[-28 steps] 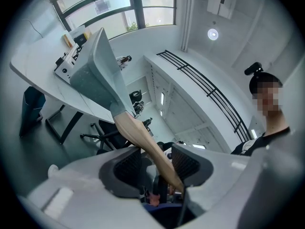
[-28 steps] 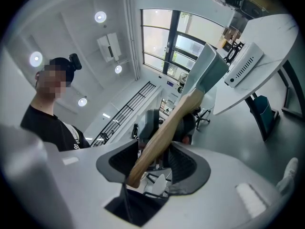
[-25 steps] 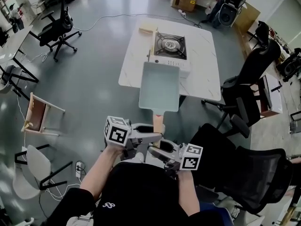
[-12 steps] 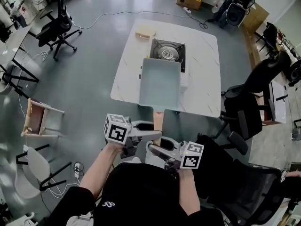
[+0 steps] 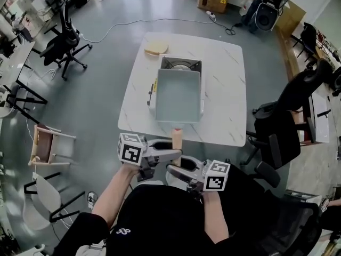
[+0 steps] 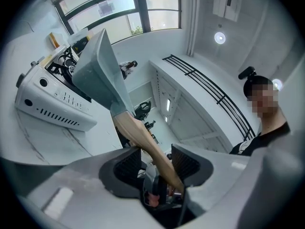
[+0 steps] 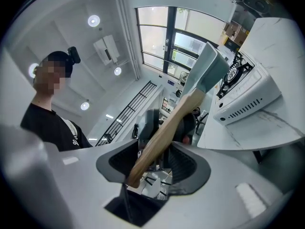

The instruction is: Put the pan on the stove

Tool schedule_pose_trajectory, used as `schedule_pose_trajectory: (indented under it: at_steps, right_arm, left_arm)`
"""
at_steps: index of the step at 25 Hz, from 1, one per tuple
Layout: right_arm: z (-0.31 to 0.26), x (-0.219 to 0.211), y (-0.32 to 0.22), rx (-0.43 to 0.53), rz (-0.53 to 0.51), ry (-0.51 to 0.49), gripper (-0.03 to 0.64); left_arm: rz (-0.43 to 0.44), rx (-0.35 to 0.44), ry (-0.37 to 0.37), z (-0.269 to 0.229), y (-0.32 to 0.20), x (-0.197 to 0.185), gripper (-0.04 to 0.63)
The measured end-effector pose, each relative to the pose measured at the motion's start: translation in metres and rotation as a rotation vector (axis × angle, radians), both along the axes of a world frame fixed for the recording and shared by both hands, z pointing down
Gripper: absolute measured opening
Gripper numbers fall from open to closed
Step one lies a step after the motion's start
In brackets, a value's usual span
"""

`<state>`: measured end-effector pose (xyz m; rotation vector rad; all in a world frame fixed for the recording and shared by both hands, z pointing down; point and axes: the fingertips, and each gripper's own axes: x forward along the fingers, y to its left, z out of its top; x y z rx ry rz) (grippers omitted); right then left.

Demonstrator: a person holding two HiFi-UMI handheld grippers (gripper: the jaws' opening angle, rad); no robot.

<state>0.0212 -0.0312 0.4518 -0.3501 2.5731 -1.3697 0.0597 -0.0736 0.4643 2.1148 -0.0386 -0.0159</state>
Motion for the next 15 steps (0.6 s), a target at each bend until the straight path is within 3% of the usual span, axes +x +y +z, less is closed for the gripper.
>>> schedule_pose_trajectory:
  at_steps: [15]
  right_arm:
    - [0.003, 0.013, -0.049, 0.001, -0.028, -0.003, 0.204]
  left_arm:
    - [-0.041, -0.032, -0.005, 0.0, -0.05, 0.012, 0.206]
